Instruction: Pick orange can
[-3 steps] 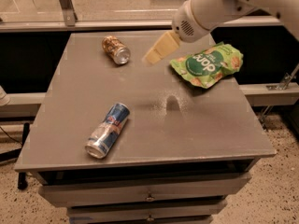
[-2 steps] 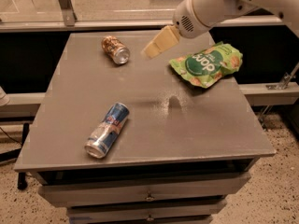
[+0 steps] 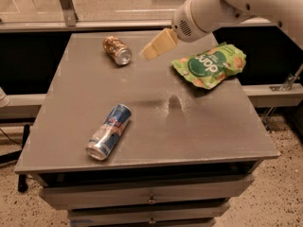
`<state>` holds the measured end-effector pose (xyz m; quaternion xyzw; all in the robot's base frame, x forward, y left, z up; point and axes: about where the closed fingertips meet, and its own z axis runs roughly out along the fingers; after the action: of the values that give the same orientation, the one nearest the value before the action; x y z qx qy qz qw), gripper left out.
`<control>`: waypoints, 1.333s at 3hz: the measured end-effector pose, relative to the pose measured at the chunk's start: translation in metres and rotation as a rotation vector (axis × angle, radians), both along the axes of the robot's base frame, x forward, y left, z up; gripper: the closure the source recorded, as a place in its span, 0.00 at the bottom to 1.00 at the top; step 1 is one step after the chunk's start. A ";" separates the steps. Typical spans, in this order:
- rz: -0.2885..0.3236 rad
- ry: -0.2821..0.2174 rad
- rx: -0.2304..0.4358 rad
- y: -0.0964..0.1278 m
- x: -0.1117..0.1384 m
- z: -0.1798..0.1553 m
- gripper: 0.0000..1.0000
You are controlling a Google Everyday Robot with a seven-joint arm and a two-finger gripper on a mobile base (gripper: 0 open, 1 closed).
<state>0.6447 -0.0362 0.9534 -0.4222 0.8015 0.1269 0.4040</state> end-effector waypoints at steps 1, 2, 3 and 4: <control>-0.054 -0.036 0.056 0.019 0.020 -0.022 0.00; -0.102 -0.091 0.130 0.041 0.050 -0.033 0.00; -0.120 -0.126 0.188 0.062 0.075 -0.042 0.00; -0.096 -0.133 0.218 0.089 0.097 -0.055 0.00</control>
Offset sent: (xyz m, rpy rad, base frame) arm 0.0868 0.0620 -0.0443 0.2217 -0.1621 -0.1655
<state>0.7413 0.0530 0.8982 -0.3444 0.7736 0.1653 0.5055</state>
